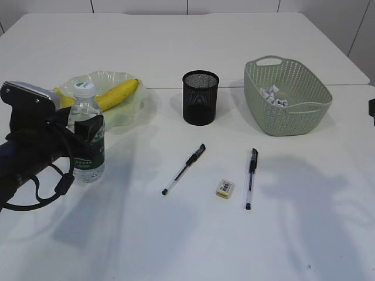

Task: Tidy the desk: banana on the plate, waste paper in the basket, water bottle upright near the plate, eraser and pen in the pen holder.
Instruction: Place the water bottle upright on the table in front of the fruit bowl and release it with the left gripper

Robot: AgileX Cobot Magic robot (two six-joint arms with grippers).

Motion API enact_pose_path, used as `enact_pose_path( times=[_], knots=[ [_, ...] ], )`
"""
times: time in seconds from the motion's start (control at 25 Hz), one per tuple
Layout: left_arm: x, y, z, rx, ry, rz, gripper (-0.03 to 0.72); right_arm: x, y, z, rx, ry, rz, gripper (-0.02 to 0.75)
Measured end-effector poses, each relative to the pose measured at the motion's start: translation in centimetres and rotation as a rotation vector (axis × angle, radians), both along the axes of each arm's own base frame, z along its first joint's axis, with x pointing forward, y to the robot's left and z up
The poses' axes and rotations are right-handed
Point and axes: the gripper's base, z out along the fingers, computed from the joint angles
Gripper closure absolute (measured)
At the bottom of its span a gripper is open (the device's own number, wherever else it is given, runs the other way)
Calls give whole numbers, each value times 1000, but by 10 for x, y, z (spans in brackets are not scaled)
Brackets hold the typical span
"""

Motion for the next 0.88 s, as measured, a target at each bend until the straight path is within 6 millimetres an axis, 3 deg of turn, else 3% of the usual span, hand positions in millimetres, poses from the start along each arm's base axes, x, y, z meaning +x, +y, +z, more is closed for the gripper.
enact_pose_path(
  times=[0.36,0.88],
  knots=[
    [0,0,0,0,0,0,324,0,0,0,0,0,0,436],
    [0,1,0,-3,-1,9,221,0,0,1,0,-8,0,436]
  ],
)
